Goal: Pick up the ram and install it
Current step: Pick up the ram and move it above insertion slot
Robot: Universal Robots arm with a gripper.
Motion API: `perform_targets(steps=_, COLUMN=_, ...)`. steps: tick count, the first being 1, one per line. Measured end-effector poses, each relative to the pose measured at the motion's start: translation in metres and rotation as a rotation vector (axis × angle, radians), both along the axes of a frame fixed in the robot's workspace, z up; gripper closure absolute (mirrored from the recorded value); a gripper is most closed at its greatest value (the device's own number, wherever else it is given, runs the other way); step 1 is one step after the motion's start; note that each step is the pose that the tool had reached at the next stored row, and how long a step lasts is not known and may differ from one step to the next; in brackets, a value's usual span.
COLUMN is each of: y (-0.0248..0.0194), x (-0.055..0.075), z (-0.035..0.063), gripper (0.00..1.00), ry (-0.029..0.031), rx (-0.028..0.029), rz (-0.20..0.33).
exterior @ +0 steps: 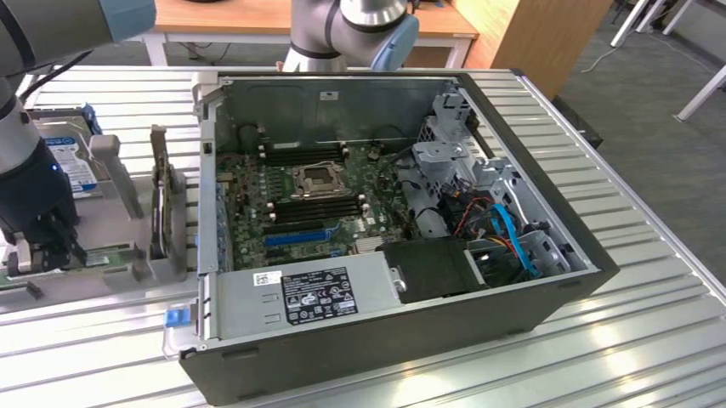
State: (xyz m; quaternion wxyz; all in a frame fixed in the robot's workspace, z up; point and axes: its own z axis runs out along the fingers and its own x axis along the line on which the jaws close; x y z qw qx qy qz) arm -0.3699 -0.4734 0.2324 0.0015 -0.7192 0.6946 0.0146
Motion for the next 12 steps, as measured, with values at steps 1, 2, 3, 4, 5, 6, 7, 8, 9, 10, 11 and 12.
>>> perform_targets(steps=1, y=0.0, x=0.0, z=0.0021, gripper=0.88, ry=0.0, rx=0.0, rz=0.0)
perform_targets(steps=2, y=0.0, x=0.0, z=0.0043, gripper=0.88, ry=0.0001, rx=-0.0001, rz=0.0)
perform_targets(steps=3, y=0.0, x=0.0, z=0.0065, gripper=0.88, ry=0.0, rx=0.0, rz=0.0)
perform_targets(steps=4, y=0.0, x=0.0, z=0.0088, gripper=0.88, ry=0.0001, rx=0.0, rz=0.0)
perform_targets(steps=5, y=0.0, x=0.0, z=0.0112, gripper=0.88, ry=0.0, rx=0.0, rz=0.0)
perform_targets(steps=6, y=0.0, x=0.0, z=0.0135, gripper=0.88, ry=0.0001, rx=0.0, rz=0.0)
perform_targets(steps=7, y=0.0, x=0.0, z=0.0158, gripper=0.88, ry=0.0001, rx=0.0, rz=0.0)
perform_targets(steps=8, y=0.0, x=0.0, z=0.0182, gripper=0.88, ry=0.0001, rx=0.0, rz=0.0)
perform_targets(steps=9, y=0.0, x=0.001, z=0.0207, gripper=0.88, ry=0.0001, rx=0.0, rz=0.0)
perform_targets(steps=10, y=0.0, x=0.001, z=0.0233, gripper=0.88, ry=0.0001, rx=-0.0001, rz=0.0)
perform_targets(steps=11, y=0.0, x=0.001, z=0.0259, gripper=0.88, ry=0.0001, rx=0.0, rz=0.0)
perform_targets(steps=12, y=0.0, x=0.001, z=0.0283, gripper=0.88, ry=0.0001, rx=0.0, rz=0.0)
